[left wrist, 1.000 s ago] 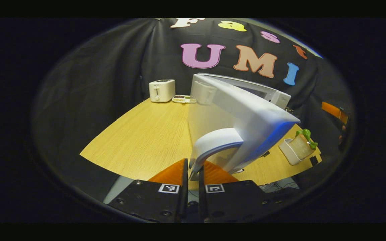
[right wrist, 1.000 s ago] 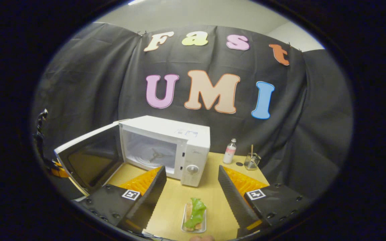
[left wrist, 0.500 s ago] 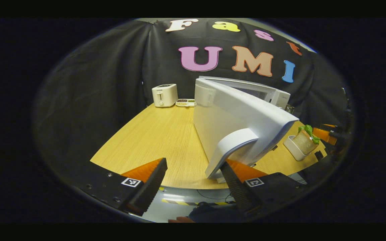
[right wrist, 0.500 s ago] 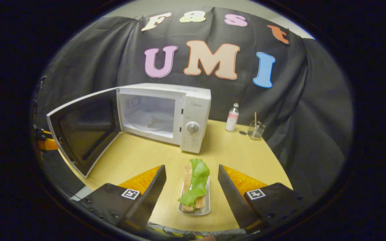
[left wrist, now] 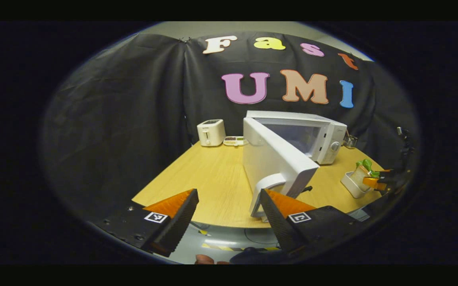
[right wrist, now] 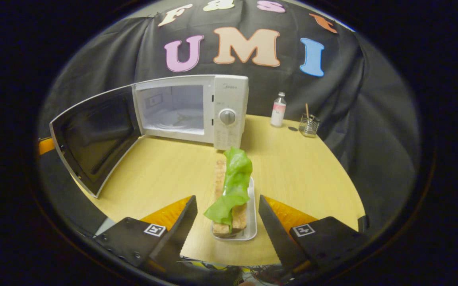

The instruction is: Open the microwave oven with the left hand, put the food in, and close the microwave oven.

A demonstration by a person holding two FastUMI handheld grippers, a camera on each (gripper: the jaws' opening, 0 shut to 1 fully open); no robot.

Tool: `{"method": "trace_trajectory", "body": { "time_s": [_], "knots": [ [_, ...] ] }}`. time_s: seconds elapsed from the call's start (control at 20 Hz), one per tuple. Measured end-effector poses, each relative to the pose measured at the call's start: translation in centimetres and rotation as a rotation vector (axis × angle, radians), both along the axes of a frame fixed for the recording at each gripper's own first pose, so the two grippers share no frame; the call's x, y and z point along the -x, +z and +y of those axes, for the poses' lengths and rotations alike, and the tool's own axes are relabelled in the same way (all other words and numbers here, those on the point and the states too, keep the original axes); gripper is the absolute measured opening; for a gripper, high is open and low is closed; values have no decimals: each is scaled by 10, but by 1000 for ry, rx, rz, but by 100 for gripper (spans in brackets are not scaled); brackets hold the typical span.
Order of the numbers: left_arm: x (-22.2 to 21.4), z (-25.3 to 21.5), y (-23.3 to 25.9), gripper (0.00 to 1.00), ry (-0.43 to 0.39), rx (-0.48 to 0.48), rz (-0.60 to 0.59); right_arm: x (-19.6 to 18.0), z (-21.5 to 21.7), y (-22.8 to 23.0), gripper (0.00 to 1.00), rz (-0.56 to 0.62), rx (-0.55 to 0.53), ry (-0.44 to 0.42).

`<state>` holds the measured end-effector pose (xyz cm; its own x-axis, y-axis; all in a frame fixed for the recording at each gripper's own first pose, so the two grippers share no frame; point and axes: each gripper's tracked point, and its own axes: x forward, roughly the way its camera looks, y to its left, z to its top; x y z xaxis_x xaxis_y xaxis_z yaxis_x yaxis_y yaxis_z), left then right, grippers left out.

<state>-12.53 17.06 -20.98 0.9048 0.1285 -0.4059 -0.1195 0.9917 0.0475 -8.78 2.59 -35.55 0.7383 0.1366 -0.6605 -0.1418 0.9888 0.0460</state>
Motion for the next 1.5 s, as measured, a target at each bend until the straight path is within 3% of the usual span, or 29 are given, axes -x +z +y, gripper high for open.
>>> {"method": "trace_trajectory", "body": {
  "time_s": [0.05,0.15,0.25,0.3,0.35,0.4,0.45,0.55,0.6,0.7,0.8,0.9,1.0,1.05,1.15,1.2,1.3,1.4,1.5],
  "knots": [
    [-3,0,10,94,-6,-5,-30,0,-3,-5,99,10,0,-16],
    [-8,2,27,94,-6,-8,-71,0,-2,-9,86,26,5,-32],
    [-13,5,38,98,-8,-12,-106,-2,1,-16,62,54,5,-39],
    [-14,5,44,91,-13,-19,-126,3,3,-17,61,69,5,-35],
    [-17,6,49,98,-26,-25,-140,1,6,-20,61,68,3,-46],
    [-18,8,53,94,-32,-32,-156,2,9,-16,36,77,5,-54],
    [-21,9,57,98,-43,-32,-172,4,10,-18,47,89,7,-65],
    [-25,5,62,94,-82,-31,-190,0,9,-19,42,91,21,-103],
    [-28,5,64,94,-100,-34,-201,0,9,-17,30,96,25,-121],
    [-33,3,64,98,-136,-26,-205,2,15,-13,35,95,34,-112],
    [-37,4,61,94,-150,-10,-190,-4,17,-3,30,82,21,-111],
    [-40,1,61,95,-178,3,-191,-12,16,10,35,52,30,-125],
    [-43,5,61,99,-184,-2,-192,-20,12,25,30,27,40,-133],
    [-45,5,63,95,-189,-4,-197,-25,12,32,35,15,42,-138],
    [-45,9,62,99,-191,-18,-200,-37,14,47,35,-9,33,-143],
    [-45,17,65,99,-167,-28,-215,-42,18,54,30,-18,24,-145],
    [-45,11,61,99,-178,0,-203,-53,33,64,34,-21,-30,-146],
    [-45,14,56,100,-166,10,-189,-65,58,67,30,-5,-114,-140],
    [-42,18,55,97,-154,11,-187,-81,86,69,35,24,-203,-135]
  ]
}}
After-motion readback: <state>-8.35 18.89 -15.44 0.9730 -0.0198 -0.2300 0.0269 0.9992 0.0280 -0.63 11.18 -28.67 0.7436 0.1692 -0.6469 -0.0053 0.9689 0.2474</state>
